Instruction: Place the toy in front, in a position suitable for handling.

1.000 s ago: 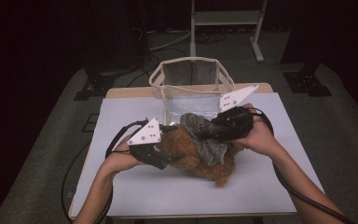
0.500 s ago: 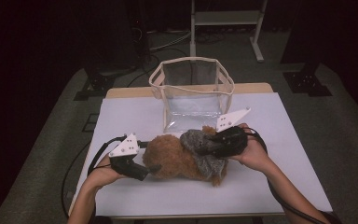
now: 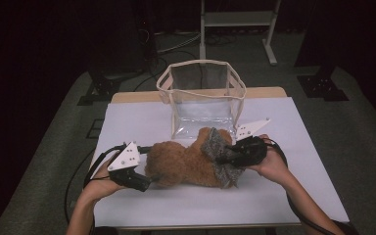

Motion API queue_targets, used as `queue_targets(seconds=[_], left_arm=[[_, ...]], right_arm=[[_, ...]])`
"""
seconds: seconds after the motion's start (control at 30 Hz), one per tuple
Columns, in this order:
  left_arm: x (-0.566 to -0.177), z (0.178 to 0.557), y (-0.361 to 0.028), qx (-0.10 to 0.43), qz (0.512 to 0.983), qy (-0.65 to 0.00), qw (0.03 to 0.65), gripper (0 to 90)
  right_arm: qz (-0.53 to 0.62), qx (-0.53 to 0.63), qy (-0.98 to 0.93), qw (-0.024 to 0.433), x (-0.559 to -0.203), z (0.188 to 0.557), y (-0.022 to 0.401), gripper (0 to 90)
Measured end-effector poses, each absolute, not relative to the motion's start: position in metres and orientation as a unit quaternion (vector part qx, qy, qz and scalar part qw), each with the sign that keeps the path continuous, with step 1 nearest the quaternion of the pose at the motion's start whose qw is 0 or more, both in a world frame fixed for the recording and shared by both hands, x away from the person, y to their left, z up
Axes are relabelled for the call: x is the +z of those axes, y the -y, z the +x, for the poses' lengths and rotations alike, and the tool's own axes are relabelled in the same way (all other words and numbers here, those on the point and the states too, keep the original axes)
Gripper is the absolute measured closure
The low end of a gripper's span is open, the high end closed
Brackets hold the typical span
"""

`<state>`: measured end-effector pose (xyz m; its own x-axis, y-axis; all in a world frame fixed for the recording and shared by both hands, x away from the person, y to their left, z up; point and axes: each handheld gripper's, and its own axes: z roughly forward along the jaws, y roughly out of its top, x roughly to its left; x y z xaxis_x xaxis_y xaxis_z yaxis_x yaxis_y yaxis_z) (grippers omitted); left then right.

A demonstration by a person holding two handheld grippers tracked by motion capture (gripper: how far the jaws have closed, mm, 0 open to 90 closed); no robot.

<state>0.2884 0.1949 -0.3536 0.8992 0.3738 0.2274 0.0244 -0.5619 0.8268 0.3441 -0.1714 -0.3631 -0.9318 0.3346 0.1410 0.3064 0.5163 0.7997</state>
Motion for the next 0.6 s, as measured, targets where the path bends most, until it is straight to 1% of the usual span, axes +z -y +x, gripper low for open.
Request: queue_targets(seconds=[0.13,0.2,0.4,0.47,0.6], left_arm=[[-0.364,0.295,-0.193,0.194,0.870,-0.123,0.436,17.2],[-0.365,0.297,-0.195,0.193,0.864,-0.127,0.447,17.2],[-0.344,0.289,-0.204,0.229,0.852,-0.120,0.455,17.2],[-0.339,0.286,-0.205,0.224,0.847,-0.116,0.467,17.2],[-0.350,0.290,-0.200,0.206,0.865,-0.110,0.445,17.3]], right_arm=[[0.197,0.456,-0.868,0.012,-0.366,0.344,0.182,68.0],[0.208,0.457,-0.865,0.010,-0.369,0.345,0.189,67.9],[0.236,0.459,-0.856,0.004,-0.379,0.349,0.207,67.8],[0.245,0.458,-0.854,0.007,-0.381,0.352,0.212,67.8],[0.261,0.445,-0.856,0.006,-0.390,0.357,0.216,67.8]])
